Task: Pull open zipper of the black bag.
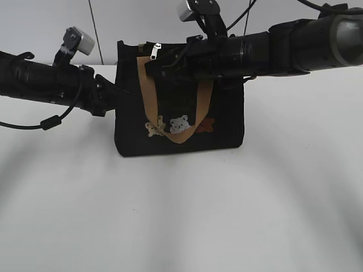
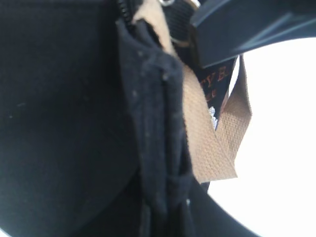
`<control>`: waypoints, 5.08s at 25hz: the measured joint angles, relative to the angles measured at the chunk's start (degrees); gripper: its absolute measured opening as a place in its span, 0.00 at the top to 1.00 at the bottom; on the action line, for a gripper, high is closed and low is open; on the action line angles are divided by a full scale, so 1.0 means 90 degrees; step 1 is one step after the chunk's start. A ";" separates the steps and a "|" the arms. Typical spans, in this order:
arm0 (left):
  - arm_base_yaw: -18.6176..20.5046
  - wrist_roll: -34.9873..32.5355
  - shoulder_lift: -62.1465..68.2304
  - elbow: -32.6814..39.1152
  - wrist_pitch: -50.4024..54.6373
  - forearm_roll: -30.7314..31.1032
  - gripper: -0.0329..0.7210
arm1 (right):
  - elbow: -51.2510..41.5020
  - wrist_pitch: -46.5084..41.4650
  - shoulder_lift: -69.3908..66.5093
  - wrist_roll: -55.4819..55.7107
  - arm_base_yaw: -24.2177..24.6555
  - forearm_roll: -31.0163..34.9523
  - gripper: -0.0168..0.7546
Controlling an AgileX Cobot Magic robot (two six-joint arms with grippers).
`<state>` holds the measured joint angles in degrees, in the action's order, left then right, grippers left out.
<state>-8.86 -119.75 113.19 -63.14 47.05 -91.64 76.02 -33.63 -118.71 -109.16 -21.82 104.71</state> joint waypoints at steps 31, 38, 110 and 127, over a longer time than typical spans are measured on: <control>-0.0006 0.0000 0.0000 0.0000 0.0127 0.0062 0.90 | 0.0013 0.0945 0.0816 0.3084 0.0006 -0.3262 1.00; -0.0006 0.0000 0.0000 -0.0007 0.0154 0.0056 0.90 | 0.0013 0.0737 0.1176 0.3611 0.0598 -0.3644 1.00; -0.0006 1.0996 -0.9034 0.2721 0.0893 0.8324 0.32 | -0.2986 -0.3132 0.7418 0.9328 0.0831 -0.9221 0.23; 0.0012 1.2554 -1.1270 0.3559 0.1558 0.9145 0.34 | -0.5331 -0.2995 1.2215 1.1311 0.0831 -1.0894 0.23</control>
<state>-8.75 -6.76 11.76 -31.11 61.07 -9.34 28.05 -60.59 -8.78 -7.36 -14.34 6.67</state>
